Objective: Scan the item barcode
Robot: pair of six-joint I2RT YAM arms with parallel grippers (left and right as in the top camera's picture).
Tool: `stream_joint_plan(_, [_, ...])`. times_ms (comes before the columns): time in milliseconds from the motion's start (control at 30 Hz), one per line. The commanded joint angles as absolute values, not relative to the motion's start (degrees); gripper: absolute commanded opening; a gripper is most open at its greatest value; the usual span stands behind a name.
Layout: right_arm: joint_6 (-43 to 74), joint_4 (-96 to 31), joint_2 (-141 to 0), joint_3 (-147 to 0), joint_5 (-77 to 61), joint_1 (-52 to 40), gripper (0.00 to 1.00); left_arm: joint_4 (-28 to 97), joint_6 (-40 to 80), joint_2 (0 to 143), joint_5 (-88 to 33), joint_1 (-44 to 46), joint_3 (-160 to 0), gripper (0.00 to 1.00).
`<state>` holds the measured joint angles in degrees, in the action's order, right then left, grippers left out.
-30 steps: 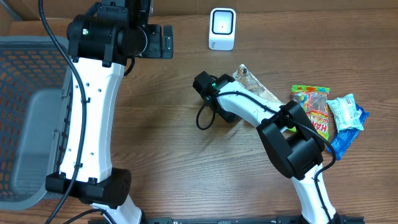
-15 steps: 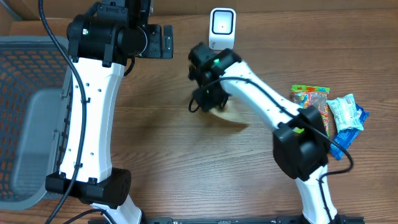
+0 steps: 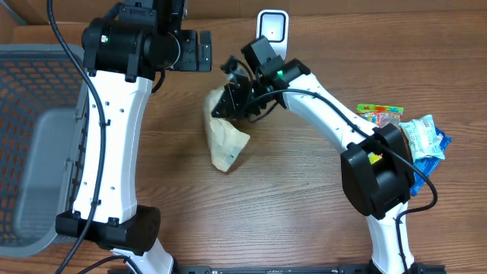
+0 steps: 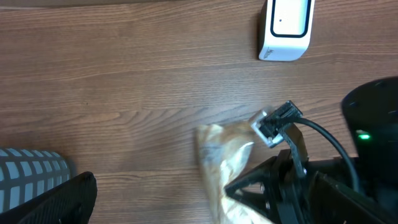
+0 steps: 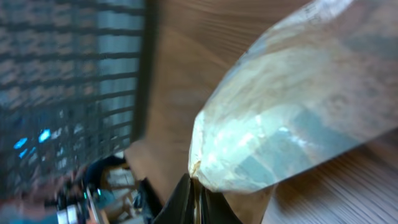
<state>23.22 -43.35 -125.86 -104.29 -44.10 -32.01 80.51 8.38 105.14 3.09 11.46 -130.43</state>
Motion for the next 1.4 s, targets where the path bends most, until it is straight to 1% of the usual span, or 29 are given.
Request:
stream_joint_plan(0, [32.16, -42.19, -124.27, -98.35, -34.46, -29.41, 0.04, 80.34, 7.27, 105.62, 3.42, 11.27, -130.28, 1.0])
stream_joint_plan(100, [32.8, -42.85, -124.25, -94.37, -29.52, -27.18, 0.04, 80.34, 7.27, 105.62, 3.42, 11.27, -130.28, 1.0])
stream_joint_plan(167, [32.42, -46.04, -124.25, -93.8, -25.47, -25.34, 0.04, 80.34, 7.27, 105.62, 3.42, 11.27, -130.28, 1.0])
stream_joint_plan(200, [31.73, -47.16, -124.25, -93.8, -24.1, -24.77, 0.06, 80.34, 7.27, 105.62, 3.42, 11.27, -130.28, 1.0])
stream_joint_plan(367, [22.37, -55.72, -124.18, -95.88, -16.73, -19.92, 0.32, 80.34, 7.27, 105.62, 3.42, 11.27, -130.28, 1.0])
stream_joint_plan(433, [19.9, -58.72, -124.16, -98.52, -16.73, -18.87, 0.37, 80.34, 7.27, 105.62, 3.42, 11.27, -130.28, 1.0])
stream_joint_plan(567, [19.46, -64.55, -124.07, -105.67, -17.08, -18.57, 0.4, 80.34, 7.27, 105.62, 3.42, 11.27, -130.28, 1.0])
stream_joint_plan(667, [19.46, -67.94, -124.07, -111.04, -17.82, -19.35, 0.46, 80.34, 7.27, 105.62, 3.42, 11.27, -130.28, 1.0])
stream_joint_plan(733, [19.49, -68.29, -124.07, -112.95, -17.82, -20.27, 0.56, 80.34, 7.27, 105.62, 3.42, 11.27, -130.28, 1.0])
stream_joint_plan(800, [20.18, -67.29, -124.09, -112.79, -17.41, -21.28, 0.7, 80.34, 7.27, 105.62, 3.42, 11.27, -130.28, 1.0])
stream_joint_plan(900, [23.73, -65.95, -124.33, -110.5, -13.39, -23.35, 0.72, 80.34, 7.27, 105.65, 3.42, 11.27, -130.28, 1.0])
stream_joint_plan(1100, [30.72, -61.41, -124.36, -102.98, -5.85, -28.42, 0.72, 80.34, 7.27, 105.65, 3.42, 11.27, -130.28, 1.0])
stream_joint_plan(1233, [34.52, -57.08, -124.36, -98.35, 1.41, -31.57, 0.68, 80.34, 7.27, 105.65, 3.42, 11.27, -130.28, 1.0])
stream_joint_plan(1367, [35.53, -55.53, -124.42, -97.01, 2.98, -32.18, 0.56, 80.34, 7.27, 105.62, 3.42, 11.27, -130.28, 1.0])
